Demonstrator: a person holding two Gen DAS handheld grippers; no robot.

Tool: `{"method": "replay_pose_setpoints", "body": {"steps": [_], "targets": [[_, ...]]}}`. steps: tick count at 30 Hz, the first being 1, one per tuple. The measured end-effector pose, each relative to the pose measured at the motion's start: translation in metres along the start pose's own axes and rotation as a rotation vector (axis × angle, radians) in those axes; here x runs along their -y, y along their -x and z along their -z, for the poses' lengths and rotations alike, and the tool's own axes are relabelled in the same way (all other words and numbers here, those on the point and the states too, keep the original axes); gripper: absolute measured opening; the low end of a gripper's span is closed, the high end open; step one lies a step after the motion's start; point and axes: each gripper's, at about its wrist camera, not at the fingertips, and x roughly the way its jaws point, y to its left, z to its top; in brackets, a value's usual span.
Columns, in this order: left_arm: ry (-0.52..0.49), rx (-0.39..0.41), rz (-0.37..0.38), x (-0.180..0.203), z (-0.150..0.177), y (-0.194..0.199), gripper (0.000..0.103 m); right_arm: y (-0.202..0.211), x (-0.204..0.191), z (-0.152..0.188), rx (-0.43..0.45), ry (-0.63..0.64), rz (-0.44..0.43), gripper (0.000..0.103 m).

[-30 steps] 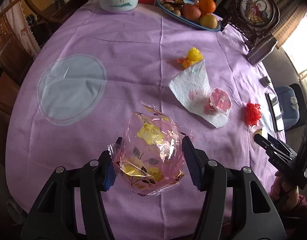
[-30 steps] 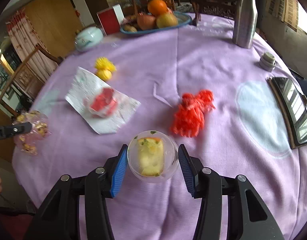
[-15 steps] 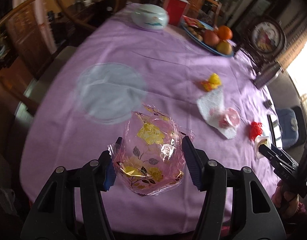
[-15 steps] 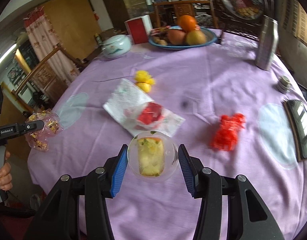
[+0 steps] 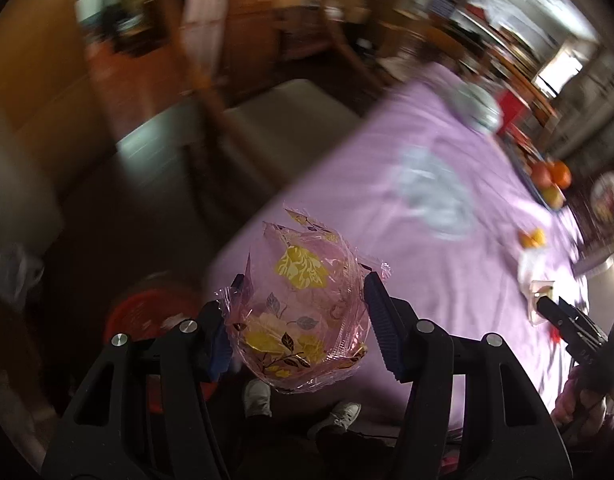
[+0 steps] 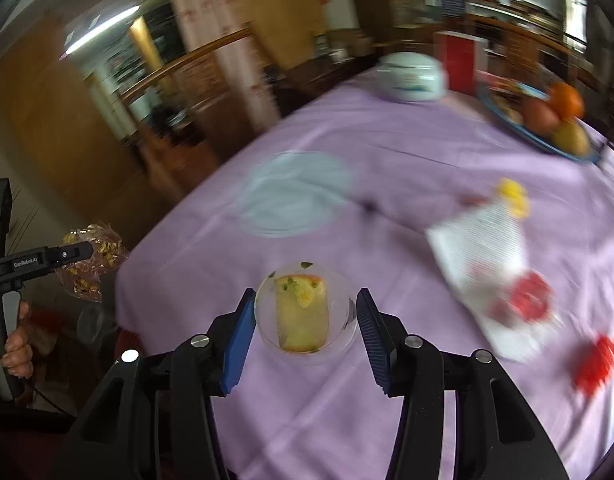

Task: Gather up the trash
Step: 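Carry both items to the red basket and open both tools over it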

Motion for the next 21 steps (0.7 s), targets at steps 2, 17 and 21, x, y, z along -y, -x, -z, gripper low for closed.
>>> {"method": "replay_pose_setpoints", "body": {"steps": [2, 17, 21], "targets": [[0.078, 0.001, -0.037, -0.036, 0.011, 0.008, 0.058, -0.012, -0.023, -0.009, -0.015, 0.041, -0.037, 0.05], [0.383, -0.052, -0.127, -0.166, 0.059, 0.028, 0.08, -0.041, -0.129, -0.025, -0.095, 0.226, -0.144, 0.05], [0.42, -0.046, -0.135, -0.176, 0.064, 0.032, 0.08, -0.049, -0.152, -0.024, -0.126, 0.273, -0.17, 0.05]]}}
